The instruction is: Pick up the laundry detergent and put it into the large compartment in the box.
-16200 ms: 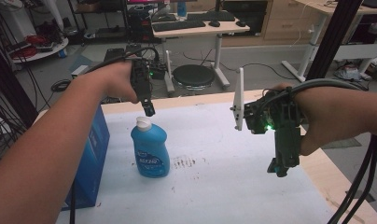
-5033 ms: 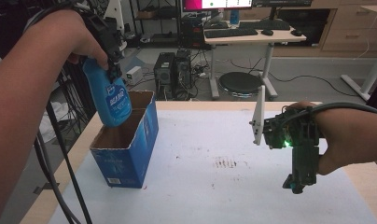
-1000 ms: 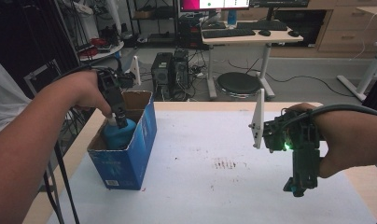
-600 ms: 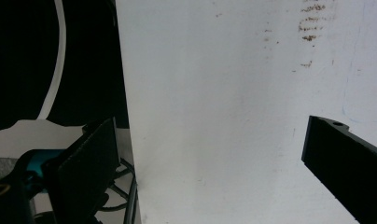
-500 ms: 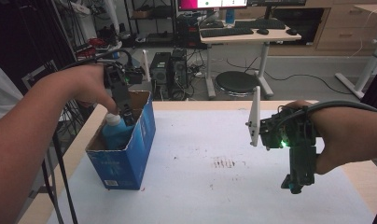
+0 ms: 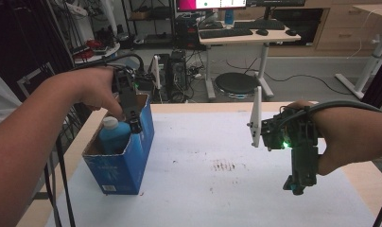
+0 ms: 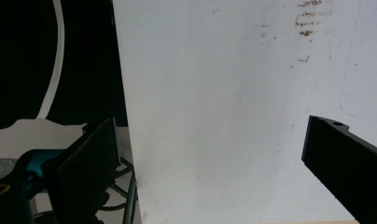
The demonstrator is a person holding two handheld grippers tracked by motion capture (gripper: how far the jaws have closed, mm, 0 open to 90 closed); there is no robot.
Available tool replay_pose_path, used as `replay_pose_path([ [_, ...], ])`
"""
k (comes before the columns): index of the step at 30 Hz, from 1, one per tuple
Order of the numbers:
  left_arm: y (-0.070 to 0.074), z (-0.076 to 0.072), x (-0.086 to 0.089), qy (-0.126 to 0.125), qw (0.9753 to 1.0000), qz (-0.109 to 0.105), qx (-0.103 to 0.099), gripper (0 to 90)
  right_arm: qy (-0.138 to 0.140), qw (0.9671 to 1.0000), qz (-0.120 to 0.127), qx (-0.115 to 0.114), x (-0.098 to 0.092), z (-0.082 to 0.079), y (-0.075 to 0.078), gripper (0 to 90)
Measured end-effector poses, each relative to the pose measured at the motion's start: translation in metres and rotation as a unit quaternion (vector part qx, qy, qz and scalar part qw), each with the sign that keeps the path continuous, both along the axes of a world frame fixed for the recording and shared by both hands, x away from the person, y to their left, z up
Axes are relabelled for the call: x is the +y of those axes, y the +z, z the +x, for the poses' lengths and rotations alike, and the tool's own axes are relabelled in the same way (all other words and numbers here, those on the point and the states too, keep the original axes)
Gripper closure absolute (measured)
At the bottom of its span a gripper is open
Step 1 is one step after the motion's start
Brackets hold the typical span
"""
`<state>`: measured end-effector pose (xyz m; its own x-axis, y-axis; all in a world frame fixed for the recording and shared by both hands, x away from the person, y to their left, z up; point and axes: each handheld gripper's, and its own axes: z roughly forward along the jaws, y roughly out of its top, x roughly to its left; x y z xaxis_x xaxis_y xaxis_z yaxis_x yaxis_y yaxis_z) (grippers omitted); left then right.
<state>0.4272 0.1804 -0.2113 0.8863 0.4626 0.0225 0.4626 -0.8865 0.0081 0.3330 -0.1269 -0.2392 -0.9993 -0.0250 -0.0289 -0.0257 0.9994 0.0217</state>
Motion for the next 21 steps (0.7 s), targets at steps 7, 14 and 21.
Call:
replay_pose_path([
  [7, -0.003, -0.003, -0.014, -0.025, 0.9996, -0.008, 0.004, 1.7, -0.003, 1.0000, 0.000, 0.000, -0.002, 0.001, 0.001, 3.2],
  [14, -0.008, -0.007, -0.029, -0.061, 0.9980, -0.015, 0.005, 1.7, -0.004, 1.0000, -0.002, 0.003, -0.002, 0.000, 0.001, 3.2],
  [21, -0.015, -0.011, -0.045, -0.103, 0.9945, -0.012, 0.012, 1.7, -0.008, 1.0000, -0.005, 0.002, -0.002, -0.001, 0.002, 3.2],
])
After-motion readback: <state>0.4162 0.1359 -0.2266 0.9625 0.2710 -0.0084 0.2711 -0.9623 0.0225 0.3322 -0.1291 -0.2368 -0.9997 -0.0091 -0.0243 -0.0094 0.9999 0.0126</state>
